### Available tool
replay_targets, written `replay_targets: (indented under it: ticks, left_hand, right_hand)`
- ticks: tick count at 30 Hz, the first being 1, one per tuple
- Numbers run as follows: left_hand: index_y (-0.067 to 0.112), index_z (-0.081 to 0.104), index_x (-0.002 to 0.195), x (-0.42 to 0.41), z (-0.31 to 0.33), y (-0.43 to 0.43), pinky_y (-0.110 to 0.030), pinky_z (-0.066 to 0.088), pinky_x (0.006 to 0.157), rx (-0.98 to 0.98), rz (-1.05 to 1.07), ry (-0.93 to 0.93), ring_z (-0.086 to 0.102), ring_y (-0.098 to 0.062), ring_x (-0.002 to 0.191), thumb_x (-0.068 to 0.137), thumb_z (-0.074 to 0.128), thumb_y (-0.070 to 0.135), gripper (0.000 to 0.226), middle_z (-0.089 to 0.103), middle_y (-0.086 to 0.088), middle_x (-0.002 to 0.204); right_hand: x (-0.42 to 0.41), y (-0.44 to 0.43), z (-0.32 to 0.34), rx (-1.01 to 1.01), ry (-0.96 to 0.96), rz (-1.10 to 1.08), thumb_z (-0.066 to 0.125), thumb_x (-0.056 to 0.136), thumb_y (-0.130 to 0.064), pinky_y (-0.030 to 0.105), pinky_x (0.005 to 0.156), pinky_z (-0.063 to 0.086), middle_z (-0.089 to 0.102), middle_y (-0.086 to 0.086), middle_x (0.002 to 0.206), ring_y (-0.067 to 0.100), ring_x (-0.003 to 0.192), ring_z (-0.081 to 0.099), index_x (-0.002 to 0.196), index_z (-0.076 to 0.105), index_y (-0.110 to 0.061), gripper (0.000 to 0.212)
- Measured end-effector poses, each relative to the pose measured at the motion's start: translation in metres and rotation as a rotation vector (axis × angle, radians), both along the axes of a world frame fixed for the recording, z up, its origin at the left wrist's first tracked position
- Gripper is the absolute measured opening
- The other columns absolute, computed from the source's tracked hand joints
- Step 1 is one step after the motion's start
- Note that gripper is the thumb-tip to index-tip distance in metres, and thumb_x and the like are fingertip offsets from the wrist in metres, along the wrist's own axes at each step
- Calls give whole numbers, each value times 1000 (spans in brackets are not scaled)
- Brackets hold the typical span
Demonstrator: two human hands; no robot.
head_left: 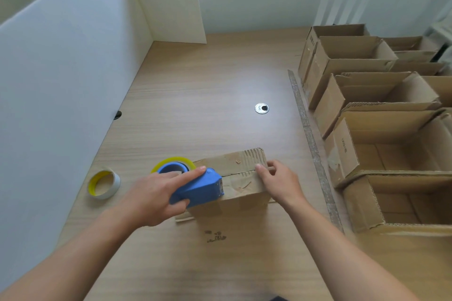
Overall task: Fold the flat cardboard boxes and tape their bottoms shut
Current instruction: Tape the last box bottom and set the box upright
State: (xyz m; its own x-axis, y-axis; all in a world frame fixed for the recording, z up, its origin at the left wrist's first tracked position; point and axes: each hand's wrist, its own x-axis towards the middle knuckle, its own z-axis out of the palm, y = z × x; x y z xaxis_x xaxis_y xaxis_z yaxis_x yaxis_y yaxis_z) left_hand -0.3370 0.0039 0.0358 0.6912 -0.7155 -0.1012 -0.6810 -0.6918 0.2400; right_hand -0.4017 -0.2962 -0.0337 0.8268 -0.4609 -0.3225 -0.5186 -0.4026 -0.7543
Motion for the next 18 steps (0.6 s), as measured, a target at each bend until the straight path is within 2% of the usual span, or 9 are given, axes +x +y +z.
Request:
replay_targets:
  ticks: [3, 6, 8, 10, 12, 13, 18]
  left_hand:
    - [74, -12, 135, 1, 1, -2, -22, 41, 64, 16, 14, 1, 52, -10, 88, 89, 51, 50, 82, 55, 18, 108]
    - [76, -14, 133, 4, 3, -5, -19, 35, 60, 28, 29, -1, 51, -9, 83, 88, 49, 53, 80, 54, 16, 98]
    - [77, -14, 132, 6, 5, -6, -22, 40, 62, 29, 34, 8, 51, -9, 80, 86, 46, 55, 79, 52, 15, 93]
    - [77, -14, 132, 9, 8, -6, -24, 42, 63, 29, 28, 29, 51, -10, 80, 83, 43, 57, 77, 51, 16, 92]
    - [77, -14, 132, 11, 10, -7, -22, 37, 59, 31, 10, 24, 51, -10, 79, 78, 35, 60, 74, 53, 16, 94]
    - [77, -14, 132, 12, 11, -7, -22, 36, 58, 30, 4, 20, 50, -10, 79, 76, 32, 62, 74, 53, 17, 96]
    - [79, -8, 131, 16, 18, -1, -26, 45, 68, 11, -19, 80, 51, -11, 84, 74, 34, 60, 74, 57, 19, 105]
  right_hand:
    - [3, 11, -8, 45, 11, -79, 55, 94, -54, 36, 93, 49, 68, 1, 115, 24, 110, 61, 123, 64, -21, 44]
    - [6, 16, -11, 416, 10, -244, 58, 93, -52, 47, 107, 44, 56, -5, 137, 23, 124, 55, 140, 53, -28, 52]
    - [7, 20, -13, 649, 42, -348, 59, 94, -52, 55, 106, 40, 56, -9, 135, 23, 121, 55, 137, 54, -36, 47]
    - [9, 22, -14, 738, 46, -407, 59, 94, -51, 51, 93, 46, 62, -11, 126, 21, 111, 58, 129, 60, -41, 37]
    - [9, 25, -14, 758, 10, -454, 60, 94, -49, 38, 74, 48, 67, -10, 115, 18, 98, 61, 123, 64, -42, 30]
    - [9, 27, -14, 738, -5, -469, 60, 94, -49, 35, 70, 47, 68, -11, 112, 17, 94, 62, 123, 64, -41, 30]
    - [7, 33, -16, 598, -47, -482, 64, 92, -49, 40, 78, 51, 66, -10, 120, 19, 99, 62, 131, 60, -38, 41]
